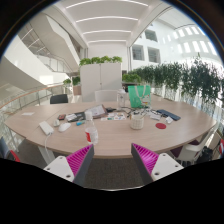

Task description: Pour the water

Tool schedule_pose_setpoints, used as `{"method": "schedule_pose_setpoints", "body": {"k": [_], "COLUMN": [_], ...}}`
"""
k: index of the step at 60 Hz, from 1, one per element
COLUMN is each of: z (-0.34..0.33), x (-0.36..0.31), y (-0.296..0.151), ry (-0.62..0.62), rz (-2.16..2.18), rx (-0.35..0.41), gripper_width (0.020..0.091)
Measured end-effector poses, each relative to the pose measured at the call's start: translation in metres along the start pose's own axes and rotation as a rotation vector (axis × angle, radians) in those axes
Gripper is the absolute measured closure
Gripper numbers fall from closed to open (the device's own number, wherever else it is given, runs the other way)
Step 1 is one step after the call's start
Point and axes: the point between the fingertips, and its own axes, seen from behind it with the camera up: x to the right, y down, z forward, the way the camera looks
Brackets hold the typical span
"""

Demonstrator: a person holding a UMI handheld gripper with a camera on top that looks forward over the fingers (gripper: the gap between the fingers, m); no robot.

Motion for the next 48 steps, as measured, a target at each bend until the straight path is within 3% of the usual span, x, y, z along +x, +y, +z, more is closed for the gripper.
{"method": "schedule_pose_setpoints", "body": {"k": [5, 19, 32, 40, 48], "z": [0.005, 0.04, 0.095, 0.151, 0.216], "x": [-0.001, 0.001, -0.056, -0.116, -0.12], "y": [-0.007, 0.026, 0.052, 0.036, 0.024], "ry": [0.013, -0.013, -0.104, -0.142, -0.103], "rz": [0.001, 0.028, 0.043, 0.015, -0.029], "rx": [0.02, 0.024, 0.031, 0.041, 0.046], "gripper_width": [0.0274, 0.0273, 0.0274, 0.0274, 0.0273]}}
